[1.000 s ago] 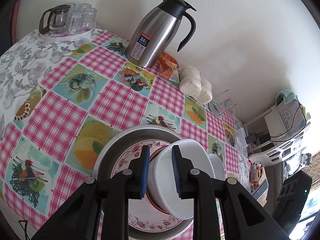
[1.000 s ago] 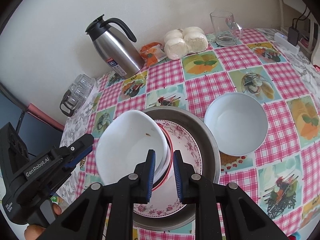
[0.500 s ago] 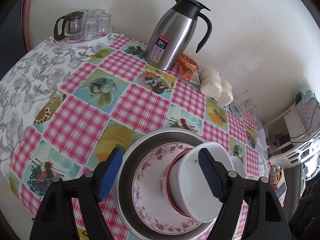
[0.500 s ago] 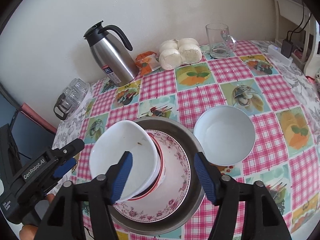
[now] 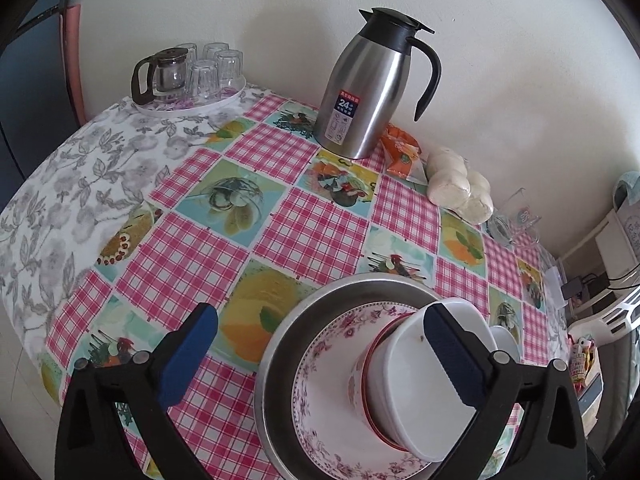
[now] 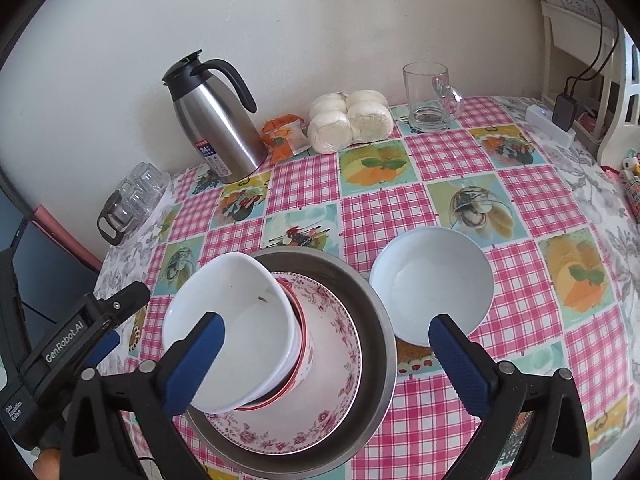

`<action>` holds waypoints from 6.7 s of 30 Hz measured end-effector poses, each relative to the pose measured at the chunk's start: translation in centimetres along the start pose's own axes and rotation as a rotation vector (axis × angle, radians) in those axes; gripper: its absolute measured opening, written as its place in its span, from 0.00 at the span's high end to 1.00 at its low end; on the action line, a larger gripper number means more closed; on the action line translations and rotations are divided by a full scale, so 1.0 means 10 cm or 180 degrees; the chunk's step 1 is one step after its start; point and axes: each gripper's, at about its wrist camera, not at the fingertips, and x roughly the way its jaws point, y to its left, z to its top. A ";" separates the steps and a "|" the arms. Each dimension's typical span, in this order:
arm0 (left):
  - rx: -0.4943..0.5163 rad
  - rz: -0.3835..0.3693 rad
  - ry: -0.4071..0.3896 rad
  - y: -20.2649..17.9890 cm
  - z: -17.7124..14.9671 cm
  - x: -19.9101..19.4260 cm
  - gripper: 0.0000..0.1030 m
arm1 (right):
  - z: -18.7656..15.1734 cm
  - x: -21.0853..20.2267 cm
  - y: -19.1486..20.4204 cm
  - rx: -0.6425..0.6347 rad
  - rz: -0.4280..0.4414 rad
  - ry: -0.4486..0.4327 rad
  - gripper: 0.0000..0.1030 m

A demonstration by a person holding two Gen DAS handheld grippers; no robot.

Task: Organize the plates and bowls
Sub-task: 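Move both open grippers to the rim of the white round bowl, then close both grippers on the white round bowl rim, then lift the round bowl with both grippers and carry it over the tray, then lower the round bowl onto the stacked bowls with both grippers, then open both grippers to release the round bowl on the stack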

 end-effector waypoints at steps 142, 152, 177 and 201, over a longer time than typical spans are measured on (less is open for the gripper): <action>0.0759 -0.1039 0.0000 -0.75 -0.09 -0.37 0.81 | 0.19 -0.26 -0.19 0.0227 0.0499 -0.0049 0.92; 0.0554 -0.0945 0.0252 -0.36 -0.12 -0.22 0.81 | 0.08 -0.09 0.21 -0.0011 0.0398 0.0123 0.92; 0.0409 -0.0869 0.0473 -0.27 -0.11 -0.05 0.81 | 0.02 0.13 0.34 -0.0128 0.0159 0.0337 0.89; 0.0211 -0.0824 0.0176 -0.06 -0.08 -0.26 0.52 | 0.04 0.00 0.30 -0.0195 0.0091 0.0166 0.42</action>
